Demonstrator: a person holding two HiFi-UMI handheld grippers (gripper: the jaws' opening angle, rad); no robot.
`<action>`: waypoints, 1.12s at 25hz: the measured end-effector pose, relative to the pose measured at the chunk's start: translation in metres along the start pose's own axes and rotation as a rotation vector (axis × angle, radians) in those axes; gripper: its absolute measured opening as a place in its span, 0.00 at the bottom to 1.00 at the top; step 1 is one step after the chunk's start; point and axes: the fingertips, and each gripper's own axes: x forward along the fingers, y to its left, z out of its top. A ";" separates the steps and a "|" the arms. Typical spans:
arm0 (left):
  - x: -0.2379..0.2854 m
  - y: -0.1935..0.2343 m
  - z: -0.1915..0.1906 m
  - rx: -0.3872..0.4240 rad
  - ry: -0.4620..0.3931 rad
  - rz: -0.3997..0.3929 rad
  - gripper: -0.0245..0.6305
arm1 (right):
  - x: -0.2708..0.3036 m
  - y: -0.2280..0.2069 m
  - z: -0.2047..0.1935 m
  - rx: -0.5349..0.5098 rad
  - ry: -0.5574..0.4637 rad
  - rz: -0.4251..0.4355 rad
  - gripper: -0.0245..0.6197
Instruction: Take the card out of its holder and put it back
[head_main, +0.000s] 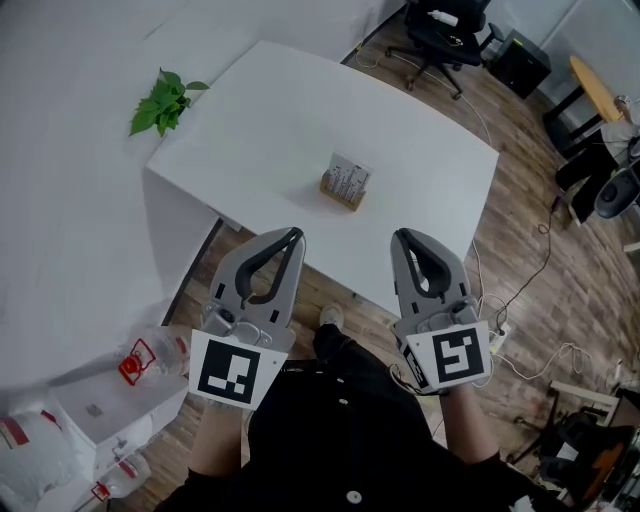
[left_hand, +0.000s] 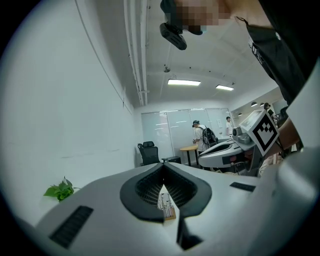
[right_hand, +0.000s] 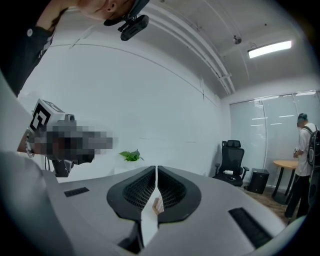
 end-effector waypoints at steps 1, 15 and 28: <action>0.008 0.003 -0.001 -0.005 0.002 0.000 0.06 | 0.007 -0.005 -0.002 0.004 0.006 0.004 0.11; 0.075 0.023 -0.021 -0.039 0.049 -0.006 0.06 | 0.051 -0.053 -0.034 0.065 0.071 0.011 0.11; 0.116 0.042 -0.064 -0.100 0.122 -0.098 0.06 | 0.087 -0.065 -0.073 0.107 0.152 -0.037 0.11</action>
